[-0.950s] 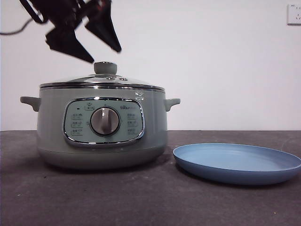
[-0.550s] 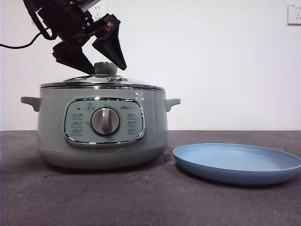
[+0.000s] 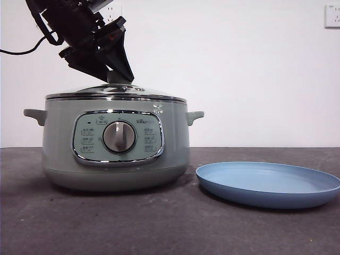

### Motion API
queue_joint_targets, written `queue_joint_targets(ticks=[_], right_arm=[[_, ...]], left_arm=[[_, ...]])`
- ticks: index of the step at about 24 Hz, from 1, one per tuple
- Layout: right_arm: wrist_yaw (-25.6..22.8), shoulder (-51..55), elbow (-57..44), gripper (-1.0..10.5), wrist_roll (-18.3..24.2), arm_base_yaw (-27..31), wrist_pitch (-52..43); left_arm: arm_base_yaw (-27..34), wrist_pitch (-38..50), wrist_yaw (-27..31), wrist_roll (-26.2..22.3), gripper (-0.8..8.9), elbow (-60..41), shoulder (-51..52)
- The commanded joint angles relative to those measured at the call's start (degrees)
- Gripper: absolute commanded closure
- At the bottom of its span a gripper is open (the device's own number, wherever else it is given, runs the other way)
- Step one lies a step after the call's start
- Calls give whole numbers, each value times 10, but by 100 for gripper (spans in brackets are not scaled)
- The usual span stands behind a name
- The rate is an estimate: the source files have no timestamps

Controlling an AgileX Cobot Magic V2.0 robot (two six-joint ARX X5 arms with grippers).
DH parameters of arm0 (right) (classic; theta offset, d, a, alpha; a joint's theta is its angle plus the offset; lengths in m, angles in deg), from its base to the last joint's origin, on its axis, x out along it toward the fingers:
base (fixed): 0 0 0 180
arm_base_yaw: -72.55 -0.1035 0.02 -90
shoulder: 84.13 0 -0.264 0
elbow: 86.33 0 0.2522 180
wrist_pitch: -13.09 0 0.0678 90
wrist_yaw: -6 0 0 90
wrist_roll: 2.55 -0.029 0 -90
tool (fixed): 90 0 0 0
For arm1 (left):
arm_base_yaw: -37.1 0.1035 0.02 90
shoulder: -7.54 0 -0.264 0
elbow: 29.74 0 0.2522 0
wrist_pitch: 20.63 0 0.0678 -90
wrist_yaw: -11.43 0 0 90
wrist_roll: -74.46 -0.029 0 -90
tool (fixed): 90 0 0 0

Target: Take the potato out from the steamer,put the potato on the plate,close the lid

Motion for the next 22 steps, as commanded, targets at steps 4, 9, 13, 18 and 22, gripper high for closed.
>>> queue_joint_targets(ticks=[4,9,13,18,22], right_arm=[[-1,-3,1,287,-4,-1,-18],[-1,-29,1,288,-26,-1,-55],[0,-75,2,289,-73,-20,-136],[-11,-165,30,289,-117,-85,-229],[-64,-244,86,289,-116,-138,-244]], left_arm=[[-1,-5,-5,14,825,23,36],[-1,-73,-1,15,822,70,86],[5,-124,41,36,822,71,174],[19,-221,62,42,822,71,279],[21,-276,100,45,822,71,334]])
